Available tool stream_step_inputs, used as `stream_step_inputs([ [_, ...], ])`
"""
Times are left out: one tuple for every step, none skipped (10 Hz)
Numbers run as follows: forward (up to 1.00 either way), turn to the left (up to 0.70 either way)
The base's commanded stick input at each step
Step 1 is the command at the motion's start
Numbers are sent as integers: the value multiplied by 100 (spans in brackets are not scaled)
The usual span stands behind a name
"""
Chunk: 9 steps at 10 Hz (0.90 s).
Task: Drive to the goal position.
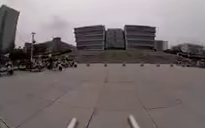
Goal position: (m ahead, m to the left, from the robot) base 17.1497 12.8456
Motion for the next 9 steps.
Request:
stream_step_inputs([
  [100,0],
  [100,0],
  [100,0],
  [100,0],
  [100,0],
  [100,0],
  [100,0],
  [100,0],
  [100,0],
])
